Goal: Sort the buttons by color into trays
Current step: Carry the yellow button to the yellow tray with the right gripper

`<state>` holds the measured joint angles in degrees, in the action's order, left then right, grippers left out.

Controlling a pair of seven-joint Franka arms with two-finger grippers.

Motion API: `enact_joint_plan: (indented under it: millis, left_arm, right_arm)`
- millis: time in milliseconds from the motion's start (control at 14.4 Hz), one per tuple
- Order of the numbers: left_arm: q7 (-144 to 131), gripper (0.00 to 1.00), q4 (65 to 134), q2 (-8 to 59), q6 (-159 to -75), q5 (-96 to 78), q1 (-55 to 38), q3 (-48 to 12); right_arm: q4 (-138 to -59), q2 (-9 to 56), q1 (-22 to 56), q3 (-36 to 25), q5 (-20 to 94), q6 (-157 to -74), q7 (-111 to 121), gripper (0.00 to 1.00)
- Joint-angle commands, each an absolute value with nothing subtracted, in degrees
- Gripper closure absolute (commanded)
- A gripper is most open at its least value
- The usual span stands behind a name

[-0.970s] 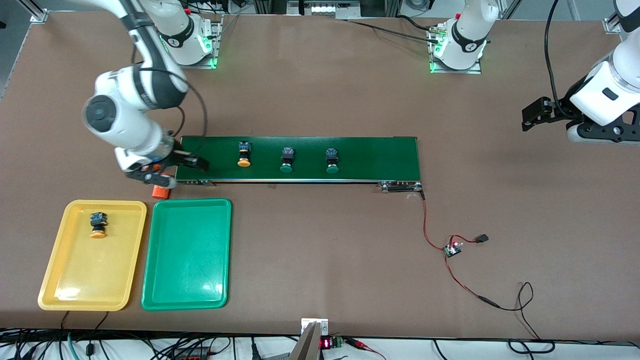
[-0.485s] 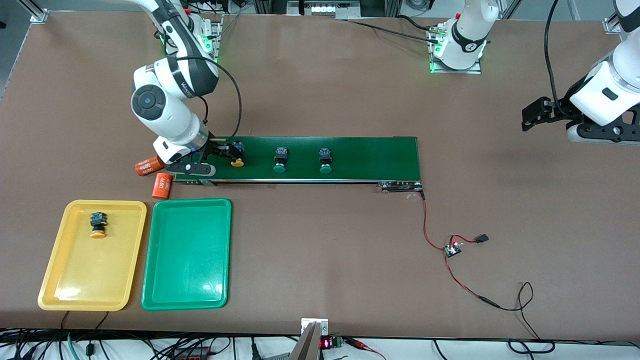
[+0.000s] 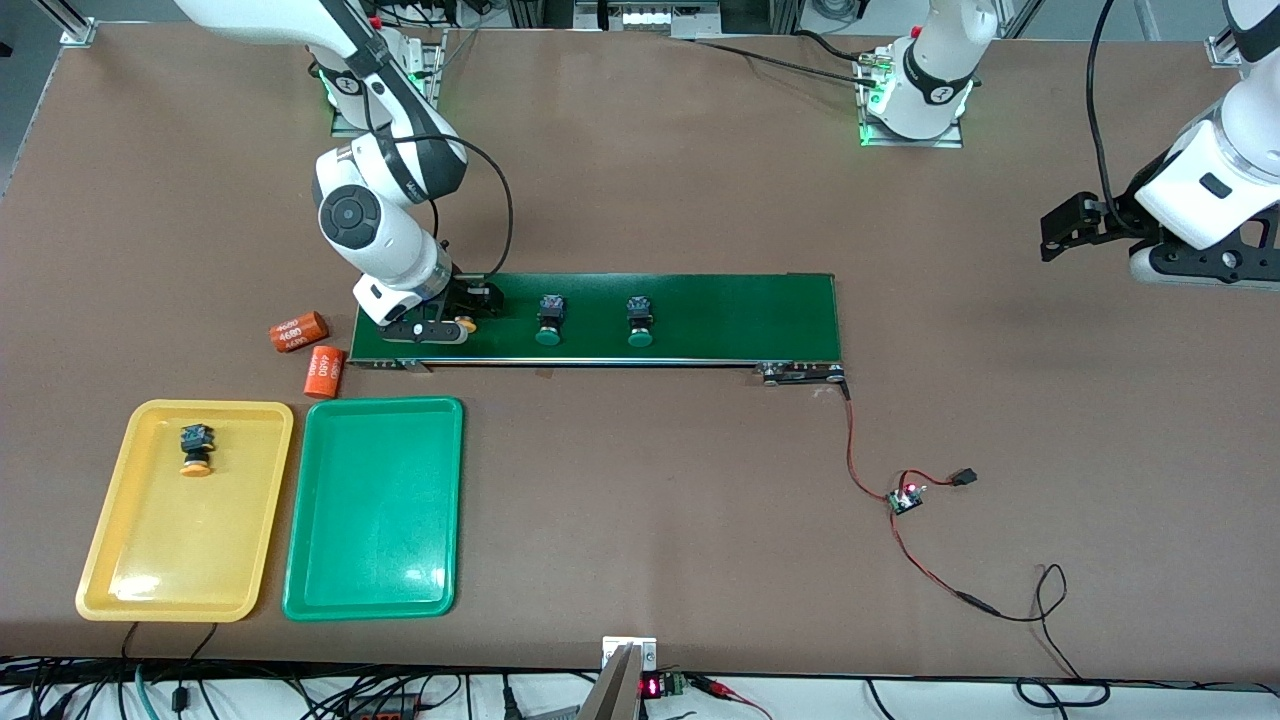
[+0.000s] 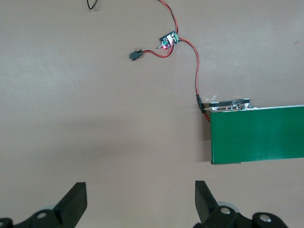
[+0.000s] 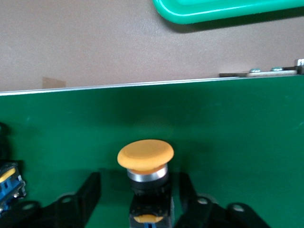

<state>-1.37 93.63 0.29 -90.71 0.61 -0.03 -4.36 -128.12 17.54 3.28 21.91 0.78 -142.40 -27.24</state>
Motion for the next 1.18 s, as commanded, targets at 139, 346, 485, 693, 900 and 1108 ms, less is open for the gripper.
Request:
enact_joint_plan:
  millis: [139,346,485,693,900,1108]
  left_arm:
    - [-0.44,0.0,93.78,-0.62,-90.09,1.85,-0.09,-4.48]
    - [-0.53,0.0,93.78,-0.62,-90.0,1.85,-0.09,-4.48]
    - [-0.53,0.0,93.87,-0.62,-90.0,1.85,-0.09,-4.48]
    - [-0.53,0.0,93.78,-0.53,-90.0,1.85,-0.09,-4.48]
    - [-0.53,0.0,93.78,-0.35,-90.0,1.85,0.0,-4.48]
    - [-0.53,0.0,93.78,-0.26,-90.0,1.85,0.35,-4.4]
  right_arm:
    - [-127.27,15.65,-0.25,21.89,-0.09,-142.04,-22.51,1.0]
    - [-122.19,15.82,-4.12,21.36,0.0,-138.53,-16.54,1.0]
    - [-117.1,18.09,-6.06,16.9,-0.09,-137.81,-10.41,1.0]
    - [-110.32,24.06,-8.08,10.03,-0.09,-137.99,1.12,1.0]
    - [-105.92,29.86,-9.14,6.16,-2.71,-139.56,5.44,1.0]
    - [-105.2,34.27,-11.07,5.36,-8.86,-147.9,5.45,1.0]
